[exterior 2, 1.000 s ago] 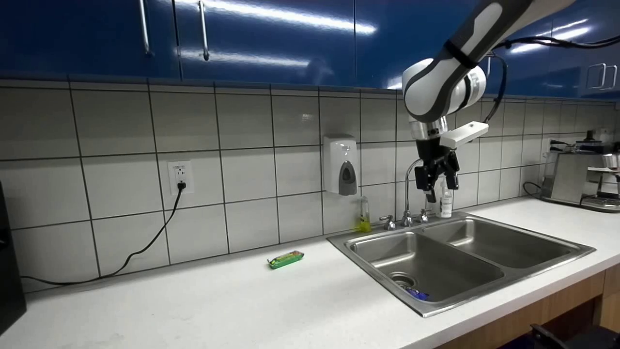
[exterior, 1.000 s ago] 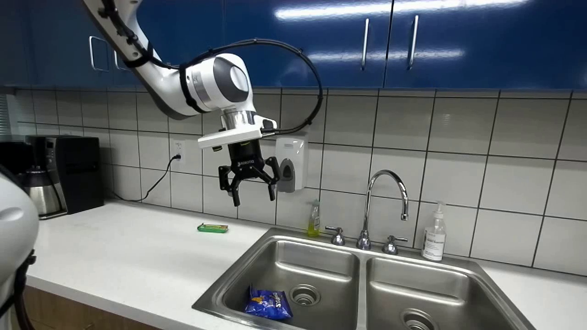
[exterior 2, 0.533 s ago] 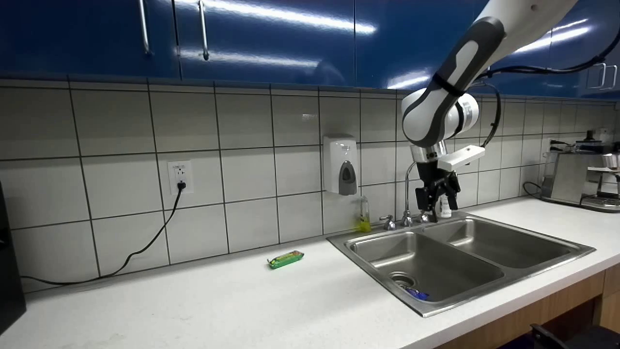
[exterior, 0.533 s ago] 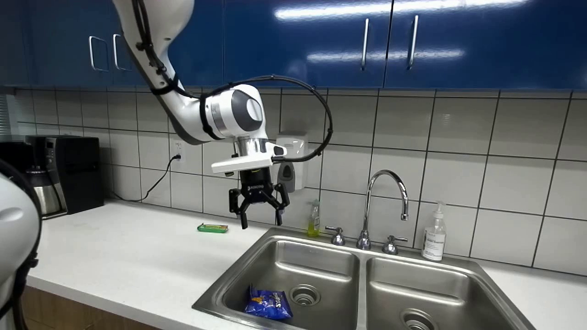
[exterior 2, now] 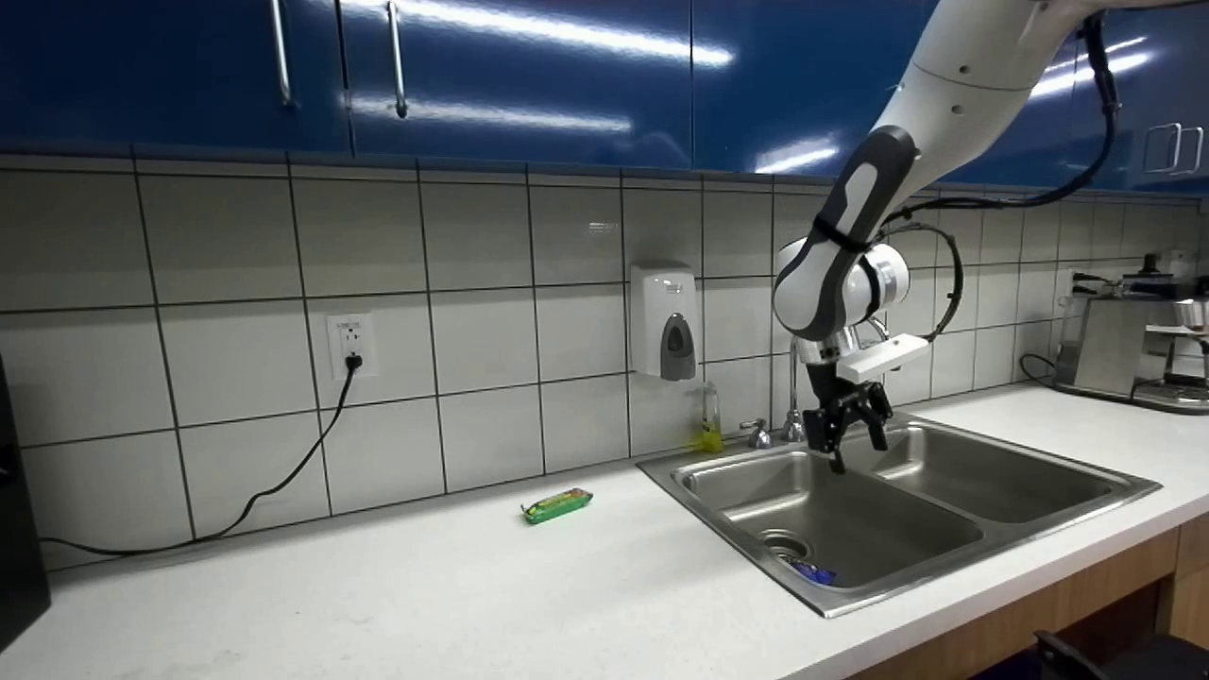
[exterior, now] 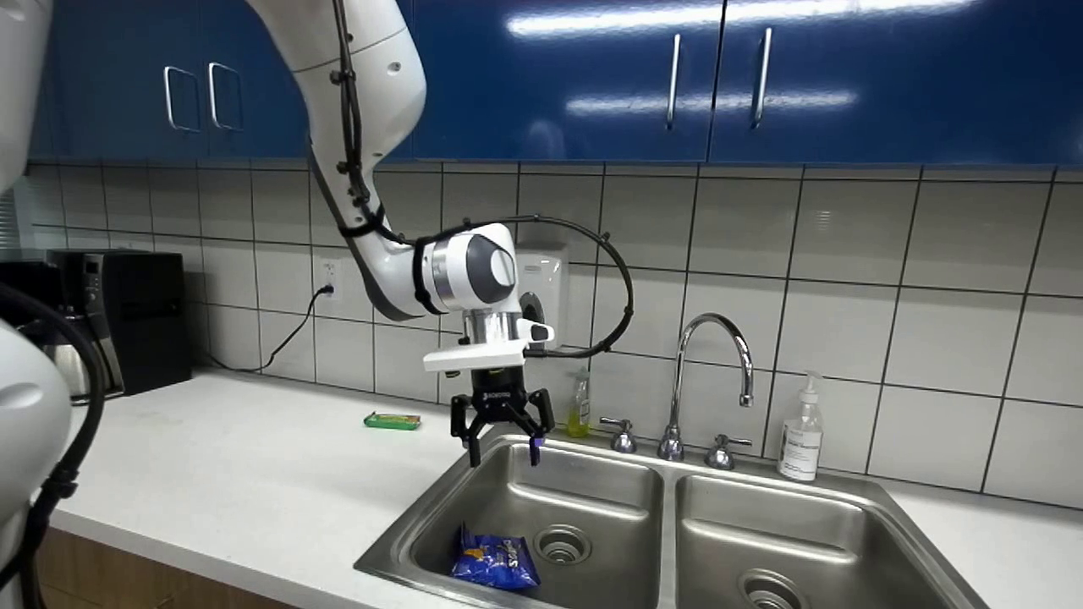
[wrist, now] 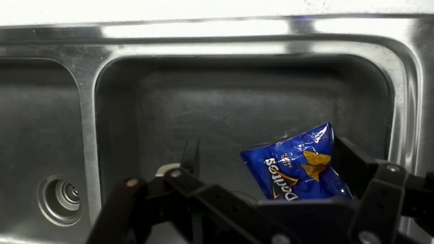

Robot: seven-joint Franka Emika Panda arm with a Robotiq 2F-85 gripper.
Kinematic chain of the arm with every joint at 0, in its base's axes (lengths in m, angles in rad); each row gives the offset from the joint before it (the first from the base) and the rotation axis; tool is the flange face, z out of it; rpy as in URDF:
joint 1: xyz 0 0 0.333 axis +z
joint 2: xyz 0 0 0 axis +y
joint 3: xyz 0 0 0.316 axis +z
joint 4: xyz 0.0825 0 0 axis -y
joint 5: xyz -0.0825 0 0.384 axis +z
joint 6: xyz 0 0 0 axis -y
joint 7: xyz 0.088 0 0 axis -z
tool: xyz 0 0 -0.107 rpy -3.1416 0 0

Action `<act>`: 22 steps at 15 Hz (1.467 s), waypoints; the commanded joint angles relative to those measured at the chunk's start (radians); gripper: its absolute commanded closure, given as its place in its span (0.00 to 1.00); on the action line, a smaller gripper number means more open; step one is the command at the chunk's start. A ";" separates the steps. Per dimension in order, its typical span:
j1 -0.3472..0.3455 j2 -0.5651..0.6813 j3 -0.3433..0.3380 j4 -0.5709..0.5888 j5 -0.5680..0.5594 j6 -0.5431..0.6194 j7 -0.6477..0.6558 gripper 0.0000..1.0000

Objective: Remove the blue snack packet from the sink

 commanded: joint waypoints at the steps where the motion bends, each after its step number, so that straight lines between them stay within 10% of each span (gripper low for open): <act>1: -0.002 0.128 0.006 0.095 0.045 0.037 0.044 0.00; 22: 0.036 0.530 -0.025 0.388 0.140 0.095 0.189 0.00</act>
